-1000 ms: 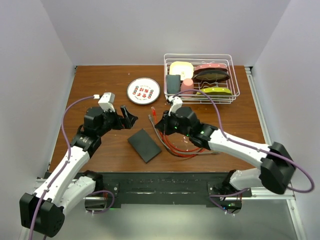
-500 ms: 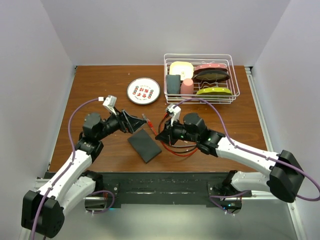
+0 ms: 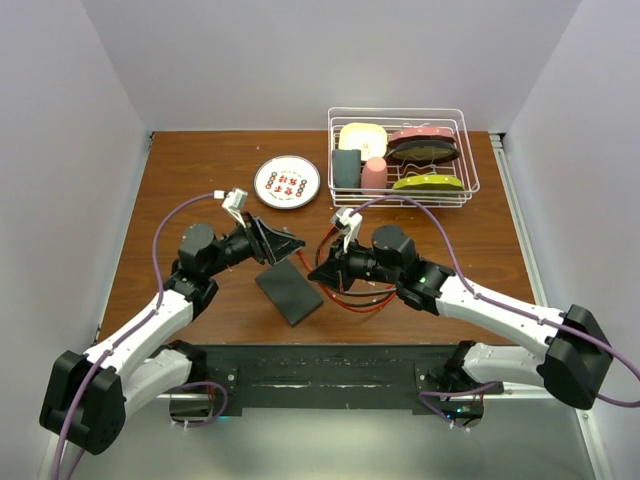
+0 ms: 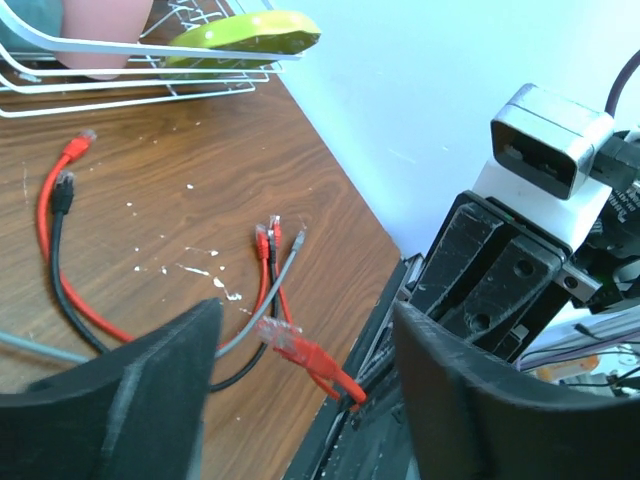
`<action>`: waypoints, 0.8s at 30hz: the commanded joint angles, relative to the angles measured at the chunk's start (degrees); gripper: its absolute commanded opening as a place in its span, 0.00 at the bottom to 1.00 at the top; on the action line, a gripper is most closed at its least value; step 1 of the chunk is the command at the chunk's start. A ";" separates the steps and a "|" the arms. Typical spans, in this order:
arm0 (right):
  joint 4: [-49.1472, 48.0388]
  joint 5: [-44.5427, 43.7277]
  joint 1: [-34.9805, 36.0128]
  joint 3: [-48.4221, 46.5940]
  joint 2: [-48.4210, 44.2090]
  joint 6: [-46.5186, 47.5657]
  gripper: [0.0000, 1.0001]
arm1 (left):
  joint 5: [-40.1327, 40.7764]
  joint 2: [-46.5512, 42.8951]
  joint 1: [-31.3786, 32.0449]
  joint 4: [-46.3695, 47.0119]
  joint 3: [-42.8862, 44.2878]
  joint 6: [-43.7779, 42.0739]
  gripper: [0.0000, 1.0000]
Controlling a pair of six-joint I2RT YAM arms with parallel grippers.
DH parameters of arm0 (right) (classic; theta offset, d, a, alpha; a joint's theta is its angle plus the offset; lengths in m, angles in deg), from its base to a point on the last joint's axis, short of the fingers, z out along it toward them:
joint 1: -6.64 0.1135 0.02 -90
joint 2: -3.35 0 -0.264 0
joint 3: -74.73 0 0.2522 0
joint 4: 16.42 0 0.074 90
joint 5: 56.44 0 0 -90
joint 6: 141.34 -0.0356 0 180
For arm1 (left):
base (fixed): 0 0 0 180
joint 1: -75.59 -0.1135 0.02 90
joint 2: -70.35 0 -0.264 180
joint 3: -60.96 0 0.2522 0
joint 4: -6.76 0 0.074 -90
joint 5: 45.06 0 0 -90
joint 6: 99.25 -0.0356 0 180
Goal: Insert the plug into the switch port
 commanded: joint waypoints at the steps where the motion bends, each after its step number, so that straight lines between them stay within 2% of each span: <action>1: -2.03 3.10 0.34 -1.18 -1.90 0.55 0.00 | 0.83 0.13 1.07 6.02 -0.20 2.74 0.65; 2: -2.12 3.62 0.34 -1.01 -2.07 0.55 0.00 | 1.97 0.13 1.25 6.20 -0.20 3.18 0.57; 4: -2.21 3.72 0.34 -0.74 -2.25 0.46 0.02 | 2.68 0.22 1.95 6.72 -0.11 3.53 0.47; 5: -2.21 3.54 0.43 -0.48 -2.68 0.46 0.02 | 2.95 0.30 2.30 7.25 -0.02 3.71 0.38; 7: -2.29 3.54 0.34 -0.30 -3.21 0.29 0.04 | 2.95 0.92 3.10 7.43 0.24 3.63 0.28; 8: -2.38 3.37 0.43 -0.13 -3.56 0.11 0.04 | 2.77 1.18 3.36 7.52 0.33 3.54 0.17; 11: -2.30 2.93 0.43 0.05 -4.18 -0.15 0.05 | 2.60 1.89 4.41 7.69 0.59 3.27 0.01; 13: -2.12 2.58 0.43 -0.12 -4.45 -0.15 0.14 | 2.77 1.89 5.03 7.69 0.51 3.18 0.00; 16: -1.59 1.70 0.43 -0.30 -4.97 -0.33 0.34 | 2.25 1.19 5.38 7.78 0.33 2.05 0.00; 22: -2.38 1.08 0.43 -0.57 -7.87 -0.77 0.55 | -1.17 -2.94 5.56 9.45 -1.07 -1.82 0.00; 24: -3.60 1.08 0.43 -0.39 -8.31 -1.29 0.57 | -1.97 -4.95 5.56 11.20 -2.21 -2.00 0.00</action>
